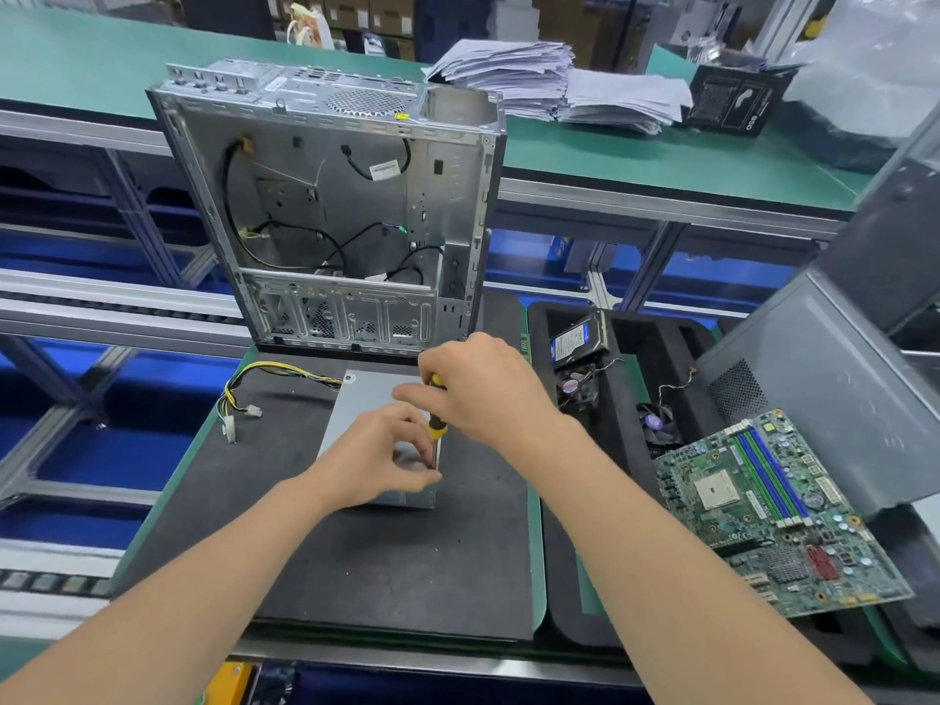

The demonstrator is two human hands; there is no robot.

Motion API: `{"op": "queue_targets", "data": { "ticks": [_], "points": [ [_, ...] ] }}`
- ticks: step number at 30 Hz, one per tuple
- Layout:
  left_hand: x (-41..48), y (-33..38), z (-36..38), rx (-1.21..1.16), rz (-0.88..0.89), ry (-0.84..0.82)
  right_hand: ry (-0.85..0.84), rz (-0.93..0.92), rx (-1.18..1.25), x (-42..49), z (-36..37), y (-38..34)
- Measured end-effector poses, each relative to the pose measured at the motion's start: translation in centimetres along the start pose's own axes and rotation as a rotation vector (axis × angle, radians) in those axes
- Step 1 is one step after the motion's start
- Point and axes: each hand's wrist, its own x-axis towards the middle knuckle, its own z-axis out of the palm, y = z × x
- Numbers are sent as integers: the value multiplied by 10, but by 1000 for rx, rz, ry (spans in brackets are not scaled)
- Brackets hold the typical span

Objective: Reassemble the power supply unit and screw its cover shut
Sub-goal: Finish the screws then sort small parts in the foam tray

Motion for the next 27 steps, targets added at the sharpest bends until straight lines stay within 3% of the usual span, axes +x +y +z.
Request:
{"op": "queue_targets", "data": {
  "ticks": [3, 5, 8, 10, 13, 21, 24, 27],
  "points": [
    [0, 1, 1, -85, -70, -1, 124, 96, -137, 1, 7, -14],
    [0, 2, 1, -82, -71, 8, 113, 2, -96, -1, 4, -12],
    [1, 3, -1, -5, -32, -6, -118, -329, 0, -7, -17, -1],
    [1, 3, -2, 2, -18, -10, -262, -383, 50, -5, -26, 5],
    [1, 2, -2, 2, 21, -8, -289, -290, 48, -1, -26, 3],
    [1, 1, 0, -39, -38, -24, -41, 167, -62, 4, -1, -15],
    [1, 2, 0, -35, -19, -15, -33, 47, -100, -1, -9, -12],
    [1, 1, 0, -19, -23, -15, -252, -253, -12, -5, -28, 0]
  ]
}}
